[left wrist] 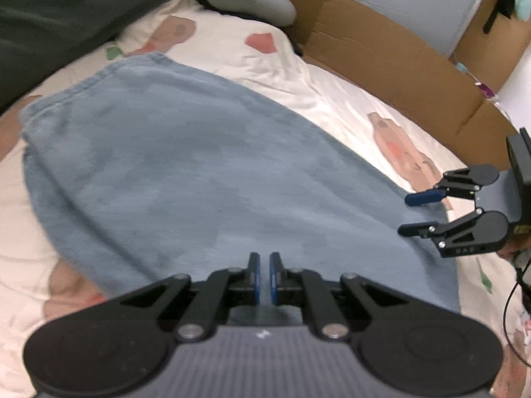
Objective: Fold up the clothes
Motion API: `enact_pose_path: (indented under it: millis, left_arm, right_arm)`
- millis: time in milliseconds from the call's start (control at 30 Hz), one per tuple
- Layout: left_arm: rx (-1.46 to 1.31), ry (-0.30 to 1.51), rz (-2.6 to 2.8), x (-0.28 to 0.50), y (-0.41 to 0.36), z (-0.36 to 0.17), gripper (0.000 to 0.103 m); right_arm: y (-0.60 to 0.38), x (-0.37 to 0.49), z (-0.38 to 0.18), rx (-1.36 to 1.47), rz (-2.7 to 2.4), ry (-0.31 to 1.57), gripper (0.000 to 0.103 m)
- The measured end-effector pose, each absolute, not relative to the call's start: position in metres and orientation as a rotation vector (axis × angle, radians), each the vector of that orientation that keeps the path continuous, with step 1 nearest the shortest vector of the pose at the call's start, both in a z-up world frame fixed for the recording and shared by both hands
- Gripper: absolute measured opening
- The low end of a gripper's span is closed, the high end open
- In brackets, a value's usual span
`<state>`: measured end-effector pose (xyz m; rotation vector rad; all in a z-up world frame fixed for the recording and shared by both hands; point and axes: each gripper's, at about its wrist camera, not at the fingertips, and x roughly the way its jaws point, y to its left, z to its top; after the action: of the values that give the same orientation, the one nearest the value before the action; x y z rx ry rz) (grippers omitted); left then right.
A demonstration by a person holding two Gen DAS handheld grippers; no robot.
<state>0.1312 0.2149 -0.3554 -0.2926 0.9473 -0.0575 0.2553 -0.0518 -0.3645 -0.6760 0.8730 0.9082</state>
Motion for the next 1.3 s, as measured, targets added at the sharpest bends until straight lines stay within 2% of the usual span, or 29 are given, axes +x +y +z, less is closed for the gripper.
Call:
enact_pose_path:
  millis: [333,667,900,933,967,1067,1300]
  left_arm:
    - [-0.249,1.025,-0.187,0.151,0.169,-0.365,0.006]
    - [-0.187,1.109,-0.242,0.138,0.144,-0.369,0.009]
    - [-0.169,1.155,-0.282,0.12,0.14,-0.367,0.009]
    - [-0.167,1.16,-0.286,0.118,0.14,-0.367,0.009]
    - [-0.165,1.165,-0.29,0.117,0.14,-0.367,0.008]
    - [-0.172,1.188,-0.298,0.111,0.141,-0.371,0.008]
    - [-0.198,1.245,-0.32,0.094,0.145,-0.375,0.008]
  right_arm:
    - [-0.101,0.23,-0.362,-0.626,0.824,0.907,0.054]
    - [-0.148,0.21,-0.362,-0.486,0.721,0.916,0.053]
    - [-0.152,0.204,-0.345,-0.434,0.719,0.842,0.047]
    - [-0.154,0.203,-0.343,-0.429,0.725,0.837,0.045]
    - [-0.155,0.202,-0.343,-0.422,0.735,0.838,0.039]
    - [-0.159,0.197,-0.345,-0.408,0.747,0.843,0.034]
    - [-0.155,0.195,-0.348,-0.357,0.761,0.829,0.032]
